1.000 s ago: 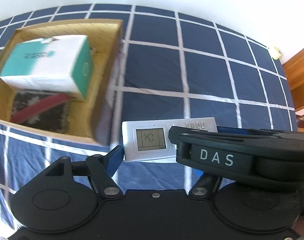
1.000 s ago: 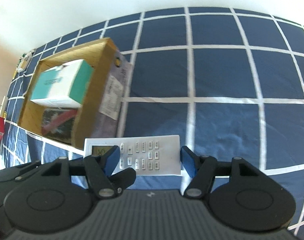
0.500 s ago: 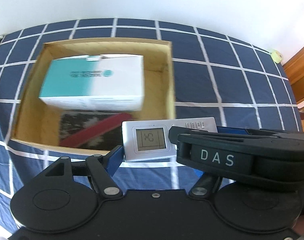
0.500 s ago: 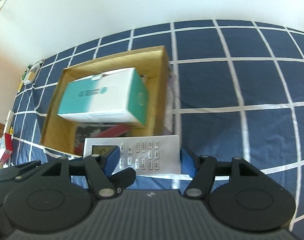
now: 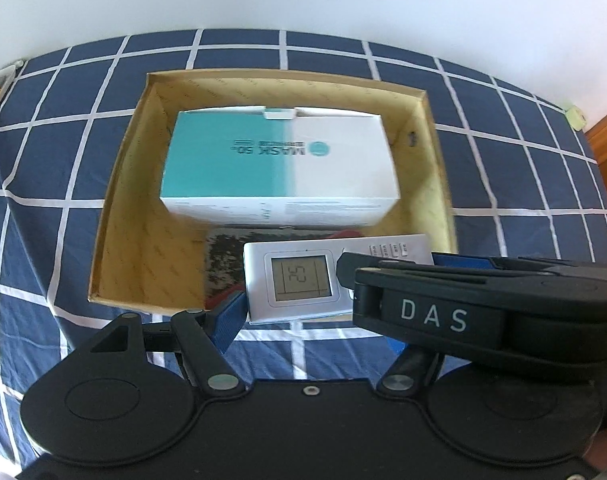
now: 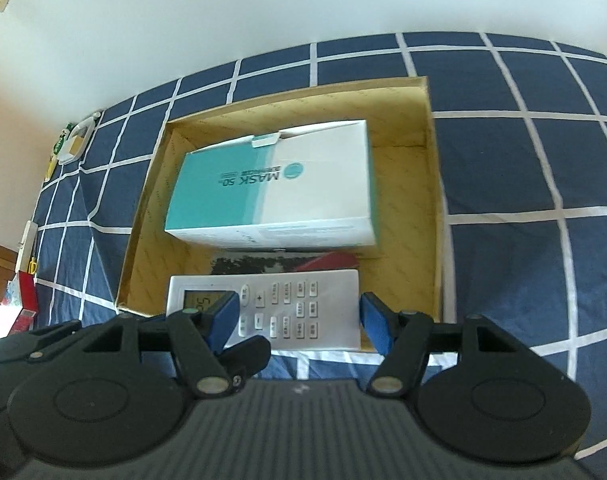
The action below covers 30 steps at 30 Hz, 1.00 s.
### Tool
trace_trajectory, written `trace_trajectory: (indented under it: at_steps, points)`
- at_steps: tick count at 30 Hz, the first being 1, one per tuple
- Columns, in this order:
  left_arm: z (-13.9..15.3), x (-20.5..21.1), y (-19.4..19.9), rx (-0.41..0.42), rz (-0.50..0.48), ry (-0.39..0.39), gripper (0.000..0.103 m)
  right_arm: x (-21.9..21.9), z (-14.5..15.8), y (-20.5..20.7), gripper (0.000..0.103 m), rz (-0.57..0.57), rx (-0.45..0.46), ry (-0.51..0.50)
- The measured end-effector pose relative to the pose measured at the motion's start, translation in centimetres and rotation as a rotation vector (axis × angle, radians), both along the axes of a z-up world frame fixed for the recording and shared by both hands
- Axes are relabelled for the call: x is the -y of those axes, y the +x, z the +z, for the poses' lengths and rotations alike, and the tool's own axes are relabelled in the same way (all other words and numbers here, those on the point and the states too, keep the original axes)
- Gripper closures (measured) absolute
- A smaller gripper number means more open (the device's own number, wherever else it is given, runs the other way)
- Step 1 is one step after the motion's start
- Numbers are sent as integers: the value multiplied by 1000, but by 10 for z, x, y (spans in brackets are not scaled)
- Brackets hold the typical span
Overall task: Organize objects
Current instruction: 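Carry the remote with the right gripper into the cardboard box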
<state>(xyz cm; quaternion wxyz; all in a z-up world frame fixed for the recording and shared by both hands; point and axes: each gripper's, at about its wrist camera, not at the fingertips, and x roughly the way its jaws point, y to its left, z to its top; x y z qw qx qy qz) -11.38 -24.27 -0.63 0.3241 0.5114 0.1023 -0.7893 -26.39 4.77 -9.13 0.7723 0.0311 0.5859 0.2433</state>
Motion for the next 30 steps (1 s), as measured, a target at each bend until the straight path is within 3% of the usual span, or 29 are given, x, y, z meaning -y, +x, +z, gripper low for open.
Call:
trace_trajectory:
  at_steps: [19,30]
  points:
    - [-42,72,-18,81,10,106,35,-41,-64,40,37,-45,-125,-54]
    - [-50,83,-16,103,19,127,34,-46,-76,43,37,-38,-155,-84]
